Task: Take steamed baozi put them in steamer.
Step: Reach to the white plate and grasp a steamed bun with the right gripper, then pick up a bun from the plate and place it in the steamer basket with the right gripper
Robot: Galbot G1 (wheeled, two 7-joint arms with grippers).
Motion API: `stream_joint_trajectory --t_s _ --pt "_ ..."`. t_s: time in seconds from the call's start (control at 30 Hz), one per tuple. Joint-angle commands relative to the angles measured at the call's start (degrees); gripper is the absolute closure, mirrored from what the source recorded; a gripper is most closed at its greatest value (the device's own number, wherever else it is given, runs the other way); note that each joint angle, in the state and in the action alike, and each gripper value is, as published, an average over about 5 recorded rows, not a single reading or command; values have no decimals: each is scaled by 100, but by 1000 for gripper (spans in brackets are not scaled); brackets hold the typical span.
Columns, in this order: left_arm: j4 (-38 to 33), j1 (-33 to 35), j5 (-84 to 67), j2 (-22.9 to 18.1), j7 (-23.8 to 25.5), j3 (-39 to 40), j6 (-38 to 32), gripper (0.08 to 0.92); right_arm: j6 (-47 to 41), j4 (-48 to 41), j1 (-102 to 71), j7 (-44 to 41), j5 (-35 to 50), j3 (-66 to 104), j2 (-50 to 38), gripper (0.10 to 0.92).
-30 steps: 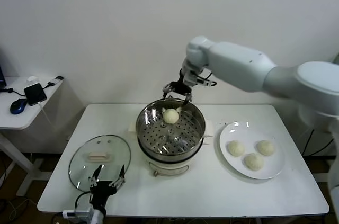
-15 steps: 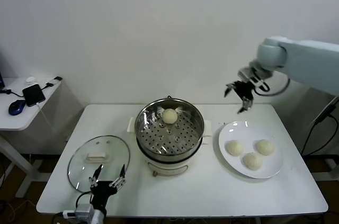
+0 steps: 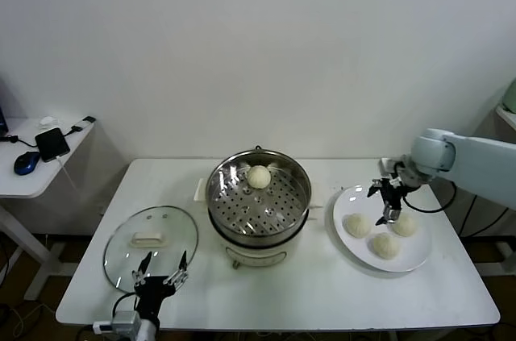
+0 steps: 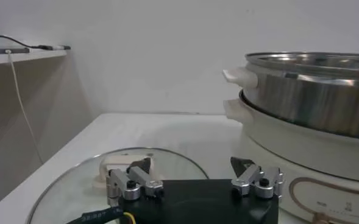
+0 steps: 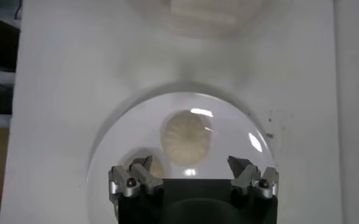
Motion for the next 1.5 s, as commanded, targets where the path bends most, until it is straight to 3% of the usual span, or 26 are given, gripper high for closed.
stream_joint_trajectory --t_s 0.03,0.47,0.83,1.2,1.5 --pt "42 -4 -5 13 -12 4 -12 177 -489 -515 -1340 282 -278 1007 250 203" --pt "54 24 9 28 -18 17 -46 177 -432 -911 -1585 379 -421 1354 662 205" --pt "-37 105 42 -2 -25 33 -37 177 -302 -511 -527 -181 -176 708 488 332" --pt "-155 126 40 3 -22 82 -5 177 233 -334 3217 -1310 1654 -1333 1431 338" --pt "-292 107 7 26 -18 116 44 177 -816 824 3663 -270 3622 -740 3111 338"
